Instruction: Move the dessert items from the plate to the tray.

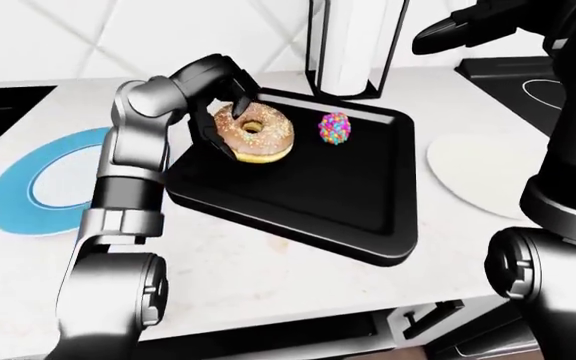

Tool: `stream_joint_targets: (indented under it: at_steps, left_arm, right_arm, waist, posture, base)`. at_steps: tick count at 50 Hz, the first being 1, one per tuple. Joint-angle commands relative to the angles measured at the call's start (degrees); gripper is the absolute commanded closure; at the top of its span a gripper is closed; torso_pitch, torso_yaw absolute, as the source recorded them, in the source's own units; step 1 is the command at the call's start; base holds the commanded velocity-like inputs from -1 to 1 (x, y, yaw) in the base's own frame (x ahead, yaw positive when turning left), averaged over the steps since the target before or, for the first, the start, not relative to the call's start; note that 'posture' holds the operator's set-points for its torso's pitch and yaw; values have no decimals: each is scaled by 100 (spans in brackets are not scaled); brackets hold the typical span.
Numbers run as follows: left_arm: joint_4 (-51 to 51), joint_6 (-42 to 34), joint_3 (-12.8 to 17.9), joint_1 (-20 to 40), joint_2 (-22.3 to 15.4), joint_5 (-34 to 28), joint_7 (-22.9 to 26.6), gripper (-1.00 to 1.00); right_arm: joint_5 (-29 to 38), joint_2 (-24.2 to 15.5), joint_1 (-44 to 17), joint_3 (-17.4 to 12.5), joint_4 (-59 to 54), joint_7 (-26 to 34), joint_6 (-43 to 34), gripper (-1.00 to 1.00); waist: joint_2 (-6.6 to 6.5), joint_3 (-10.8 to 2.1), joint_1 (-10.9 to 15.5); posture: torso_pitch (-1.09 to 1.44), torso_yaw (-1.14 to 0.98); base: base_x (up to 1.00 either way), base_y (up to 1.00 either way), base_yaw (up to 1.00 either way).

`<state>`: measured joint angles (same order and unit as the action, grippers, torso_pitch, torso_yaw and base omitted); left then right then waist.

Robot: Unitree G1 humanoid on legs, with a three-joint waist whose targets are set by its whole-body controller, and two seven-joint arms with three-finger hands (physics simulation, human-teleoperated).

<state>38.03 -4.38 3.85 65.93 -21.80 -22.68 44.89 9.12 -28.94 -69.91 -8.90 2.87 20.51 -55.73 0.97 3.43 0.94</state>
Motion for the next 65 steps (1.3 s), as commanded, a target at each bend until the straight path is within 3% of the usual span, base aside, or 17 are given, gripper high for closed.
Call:
stream_joint_targets:
  at_steps: [1, 10, 12, 13, 14, 15, 16, 18, 19, 35, 40, 43, 51, 56, 65]
  left_arm:
    - [-134, 229, 75, 276, 5, 55, -153, 100]
    - [39, 402, -23, 333, 267, 16, -168, 100]
    - [36, 400, -38, 332, 285, 1, -143, 92]
    - [11, 338, -35, 325, 307, 12, -103, 78]
    - [1, 344, -50, 316, 305, -10, -87, 50]
    - [-10, 324, -49, 322, 315, -14, -75, 45]
    - [6, 310, -52, 344, 306, -34, -66, -6]
    - [66, 297, -53, 382, 311, -66, -94, -89]
    - [79, 277, -58, 388, 314, -91, -108, -100]
    - [87, 241, 14, 464, 201, -214, -69, -100]
    - [238, -143, 265, 1162, -30, -25, -673, -100]
    - [257, -351, 380, 1423, -202, 87, -1296, -100]
    - [-1549, -1810, 740, 1074, -1056, 301, -1686, -100]
    - [-2800, -2670, 1000, 554, -1529, 530, -1803, -100]
    - [-3785, -3646, 1091, 171, -1994, 544, -2077, -100]
  right_arm:
    - [23, -89, -194, -78, 135, -43, 143, -100]
    - [-2, -116, -176, -87, 143, -53, 150, -100]
    - [-7, -103, -178, -77, 131, -59, 159, -100]
    - [-11, -99, -187, -74, 123, -58, 160, -100]
    - [-9, -106, -197, -74, 107, -59, 172, -100]
    - [-14, -103, -202, -80, 104, -61, 165, -100]
    - [-16, -108, -209, -79, 115, -58, 155, -100]
    - [-19, -111, -200, -81, 120, -59, 150, -100]
    - [-15, -118, -199, -76, 115, -59, 158, -100]
    - [-7, -141, -258, -79, 149, -34, 101, -100]
    - [-37, -164, -323, -143, 100, -142, 105, -100]
    - [-81, -171, -384, -189, 10, -253, 179, -100]
    - [-236, -435, -438, -308, -210, -400, 270, -100]
    - [-350, -607, -206, -425, -107, -513, 325, -100]
    - [-442, -1152, -129, -518, -18, -470, 123, -100]
  waist:
    - [-2, -201, -2]
    - [24, -206, 11]
    - [25, -202, 9]
    - [26, -201, 10]
    - [26, -200, 9]
    - [26, -199, 9]
    - [26, -198, 10]
    - [29, -197, 13]
    - [30, -196, 15]
    - [43, -193, 15]
    - [43, -190, 10]
    - [36, -172, -3]
    - [-64, -140, -52]
    - [-105, -116, -79]
    - [-106, -91, -55]
  posture:
    - [0, 0]
    - [0, 0]
    - [0, 0]
    - [0, 0]
    - [0, 0]
    - [0, 0]
    - [0, 0]
    - [0, 0]
    - [0, 0]
    - [0, 0]
    - [0, 0]
    - [0, 0]
    - [0, 0]
    - [0, 0]
    - [0, 0]
  base:
    - [0, 0, 0]
    - [0, 0, 0]
    - [0, 0, 0]
    - [0, 0, 0]
    - [0, 0, 0]
    - [0, 0, 0]
    - [0, 0, 0]
    - [0, 0, 0]
    - [0, 0, 0]
    - [0, 0, 0]
    - [0, 0, 0]
    - [0, 0, 0]
    - [0, 0, 0]
    - [0, 0, 0]
    - [0, 0, 0]
